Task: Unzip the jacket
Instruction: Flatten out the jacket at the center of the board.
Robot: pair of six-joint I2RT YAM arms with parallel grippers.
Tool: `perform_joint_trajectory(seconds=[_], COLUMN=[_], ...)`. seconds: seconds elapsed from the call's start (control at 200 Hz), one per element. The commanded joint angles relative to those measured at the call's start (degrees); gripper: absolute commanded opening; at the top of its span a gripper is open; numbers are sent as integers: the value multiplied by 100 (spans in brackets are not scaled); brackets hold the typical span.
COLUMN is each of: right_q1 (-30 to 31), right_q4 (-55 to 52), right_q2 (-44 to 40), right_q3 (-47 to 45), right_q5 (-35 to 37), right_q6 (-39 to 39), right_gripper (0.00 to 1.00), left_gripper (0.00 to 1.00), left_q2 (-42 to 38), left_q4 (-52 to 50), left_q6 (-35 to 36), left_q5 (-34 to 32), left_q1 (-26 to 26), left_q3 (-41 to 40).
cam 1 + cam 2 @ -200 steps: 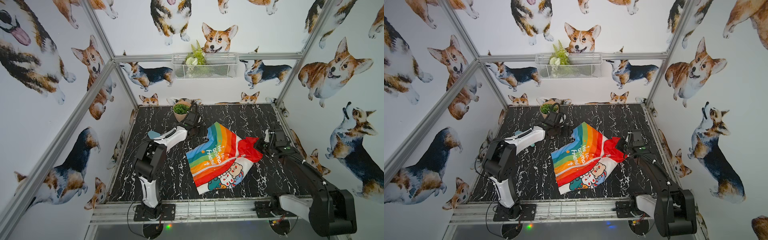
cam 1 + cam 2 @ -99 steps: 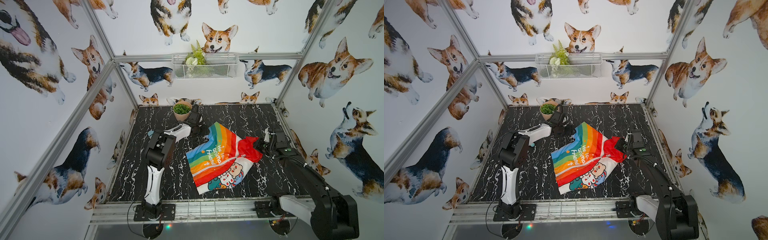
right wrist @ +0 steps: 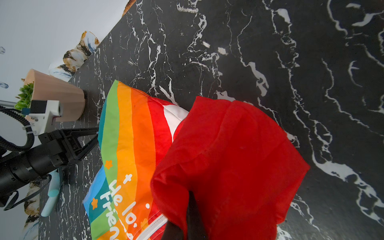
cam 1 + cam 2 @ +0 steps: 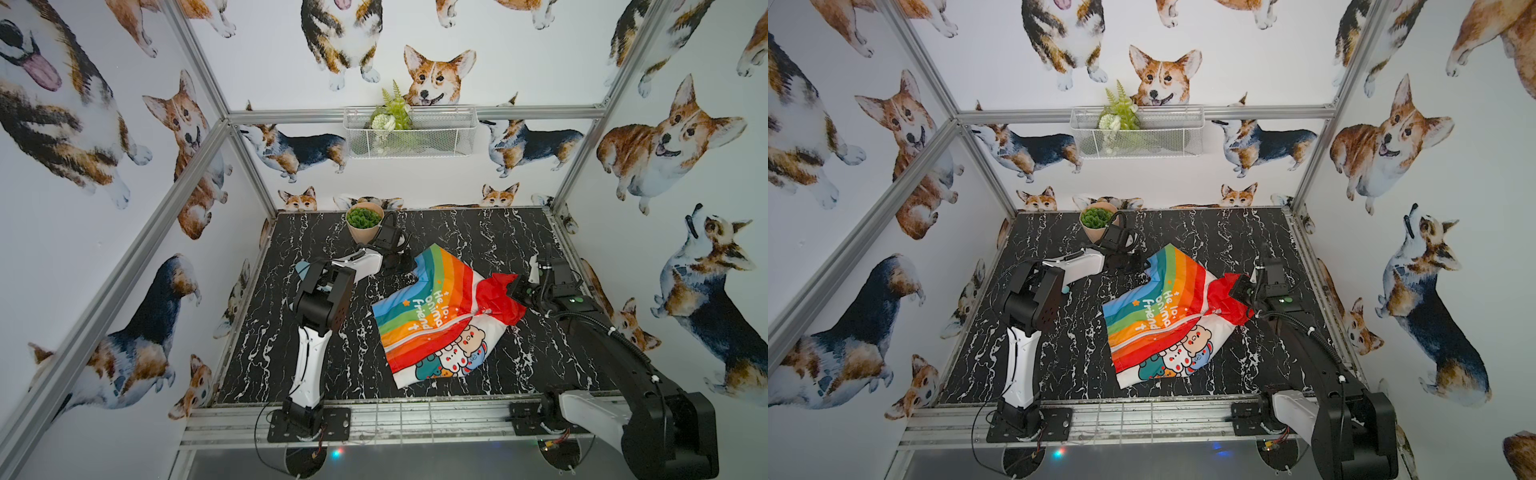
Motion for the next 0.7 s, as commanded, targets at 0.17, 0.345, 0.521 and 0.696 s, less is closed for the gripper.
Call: perform_joint_trajectory(seconds=[0.17, 0.345, 0.521, 0.696], right_q1=[49, 124, 122, 73], right_q4=[-39, -316, -105, -323], right_q2=[568, 1075, 1567, 1959], right_q3=[1014, 2226, 3170, 3555], right_q5=[15, -70, -470, -291], right_q6=[243, 149, 367, 193], right_gripper=[0, 0, 0, 0], left_gripper=[0, 0, 0, 0], left_q2=[-1034, -2152, -3094, -3721], left_q4=[306, -222, -561, -1444], left_q6=[-61, 423, 787, 1731], left_q5=[280, -107, 98, -282], left_q1=[157, 241, 394, 20], left_q3=[-154, -224, -166, 12])
